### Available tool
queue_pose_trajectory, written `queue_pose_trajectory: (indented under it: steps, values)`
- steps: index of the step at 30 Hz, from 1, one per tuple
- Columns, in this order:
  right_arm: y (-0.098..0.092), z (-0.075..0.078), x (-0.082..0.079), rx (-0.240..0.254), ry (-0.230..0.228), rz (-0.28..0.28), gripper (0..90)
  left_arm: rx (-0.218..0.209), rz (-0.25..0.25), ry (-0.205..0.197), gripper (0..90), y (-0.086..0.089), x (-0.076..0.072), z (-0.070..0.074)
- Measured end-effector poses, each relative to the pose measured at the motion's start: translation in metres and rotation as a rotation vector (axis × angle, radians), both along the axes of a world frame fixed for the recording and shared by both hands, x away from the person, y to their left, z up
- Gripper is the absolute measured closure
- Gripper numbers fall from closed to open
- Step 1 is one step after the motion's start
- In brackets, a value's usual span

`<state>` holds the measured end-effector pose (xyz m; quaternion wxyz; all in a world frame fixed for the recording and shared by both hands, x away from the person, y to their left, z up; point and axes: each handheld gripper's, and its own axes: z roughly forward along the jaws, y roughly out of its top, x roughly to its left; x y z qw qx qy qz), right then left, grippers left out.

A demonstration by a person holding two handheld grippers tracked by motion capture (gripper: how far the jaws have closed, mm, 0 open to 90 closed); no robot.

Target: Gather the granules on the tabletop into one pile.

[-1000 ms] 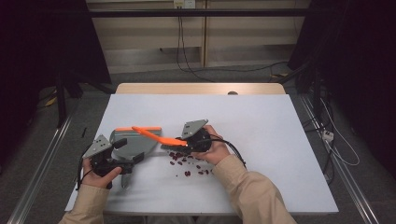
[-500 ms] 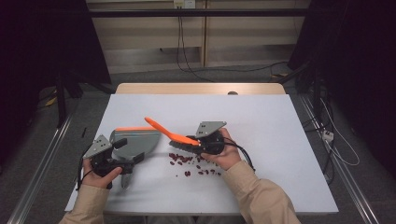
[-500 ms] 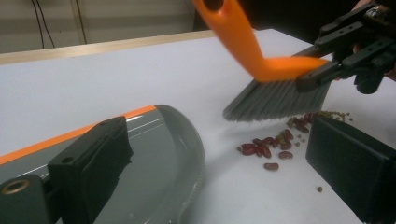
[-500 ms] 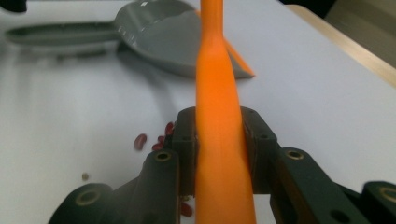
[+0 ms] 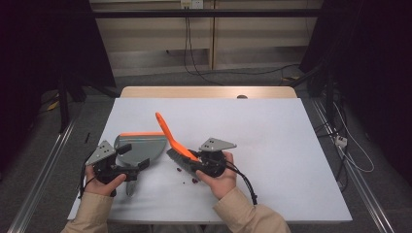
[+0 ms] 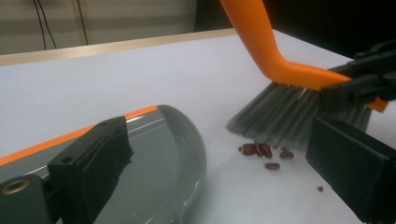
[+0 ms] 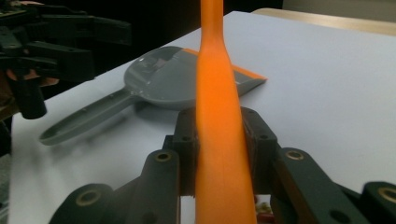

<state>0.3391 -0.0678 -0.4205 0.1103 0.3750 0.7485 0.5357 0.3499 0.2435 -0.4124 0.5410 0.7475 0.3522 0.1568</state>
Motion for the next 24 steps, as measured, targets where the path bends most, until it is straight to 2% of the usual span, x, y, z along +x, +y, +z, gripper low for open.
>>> queue_pose_trajectory:
  steps: [2, 4, 7, 11, 13, 15, 20, 24]
  values:
    - [0.008, -0.001, -0.005, 0.019, 0.018, 0.011, 71.2, 0.005, 0.001, 0.000, 6.1, -0.001, 0.000, 0.000]
    - [0.016, -0.003, -0.009, 0.013, 0.015, 0.013, 71.2, 0.009, -0.003, -0.001, 6.1, -0.001, 0.000, -0.001]
    - [0.027, -0.009, -0.012, 0.029, 0.056, 0.002, 71.2, 0.007, -0.001, -0.002, 6.1, -0.001, 0.000, -0.001]
    - [0.034, -0.018, -0.009, 0.011, 0.095, -0.053, 71.2, 0.007, -0.002, -0.003, 6.1, 0.000, 0.000, 0.000]
    - [0.033, -0.016, -0.006, -0.022, 0.105, -0.078, 71.3, 0.006, -0.004, -0.004, 6.1, 0.000, 0.000, 0.000]
    - [0.030, -0.017, -0.005, -0.031, 0.117, -0.098, 71.2, 0.007, -0.003, -0.007, 6.1, 0.000, 0.000, 0.000]
    - [0.017, -0.018, -0.003, -0.020, 0.152, -0.139, 71.1, 0.008, 0.000, -0.007, 6.1, 0.000, 0.000, 0.000]
    - [0.011, -0.019, -0.004, -0.023, 0.159, -0.155, 71.0, 0.012, -0.008, -0.010, 6.1, -0.001, 0.000, 0.000]
